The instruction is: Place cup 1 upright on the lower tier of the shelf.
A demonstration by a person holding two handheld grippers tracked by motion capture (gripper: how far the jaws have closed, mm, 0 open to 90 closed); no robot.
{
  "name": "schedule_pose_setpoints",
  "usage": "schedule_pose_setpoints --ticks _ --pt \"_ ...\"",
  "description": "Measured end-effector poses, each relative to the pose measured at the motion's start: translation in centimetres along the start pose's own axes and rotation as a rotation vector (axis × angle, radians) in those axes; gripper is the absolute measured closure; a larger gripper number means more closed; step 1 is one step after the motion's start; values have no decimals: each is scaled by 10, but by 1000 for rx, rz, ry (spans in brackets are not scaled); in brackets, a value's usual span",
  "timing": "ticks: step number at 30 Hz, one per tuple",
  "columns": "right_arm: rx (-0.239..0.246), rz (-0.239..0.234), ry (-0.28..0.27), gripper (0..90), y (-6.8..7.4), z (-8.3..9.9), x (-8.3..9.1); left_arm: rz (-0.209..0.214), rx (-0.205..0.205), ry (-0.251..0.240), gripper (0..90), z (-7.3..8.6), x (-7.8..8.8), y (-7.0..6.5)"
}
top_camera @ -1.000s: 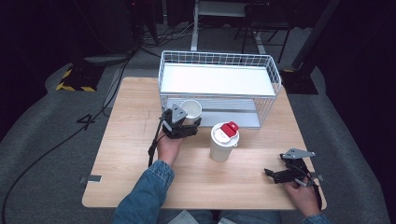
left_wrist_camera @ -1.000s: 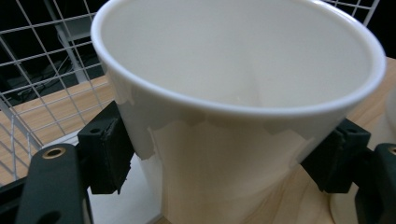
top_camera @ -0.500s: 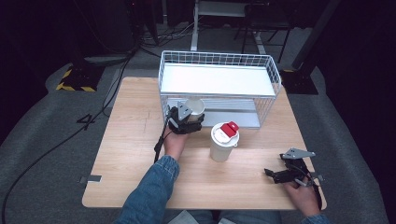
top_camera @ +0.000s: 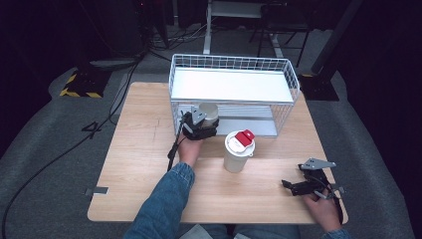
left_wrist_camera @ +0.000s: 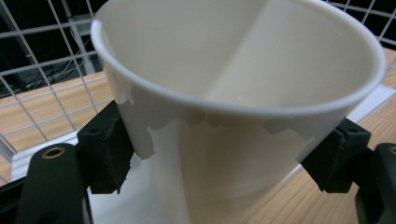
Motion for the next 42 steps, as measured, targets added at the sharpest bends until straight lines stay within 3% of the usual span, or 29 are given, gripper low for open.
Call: schedule_pose_setpoints --ticks 14,20,22,31,35,42 --pt "1 0 -1 7 0 0 0 -6 48 34 215 6 -15 9" --pt "4 -2 -1 12 0 0 0 -14 47 43 214 5 -18 10" --pt "4 -2 -1 11 0 0 0 -20 51 67 214 9 -18 12" --pt "4 -2 -1 12 0 0 0 -5 86 53 210 10 -19 14" --pt "4 -2 -1 12 0 0 0 -9 116 48 156 11 -19 18" --pt "3 -2 -1 12 0 0 0 -7 123 46 69 8 -16 17"
Point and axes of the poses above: each handheld gripper's, and its own axes: x roughly backward along the jaws, z roughly out of its underside, y roughly to its left, the point moved 7 cm from there along -x, roughly forward along the jaws, and after that the axes turned 4 degrees about z, right-handed, at the moved point
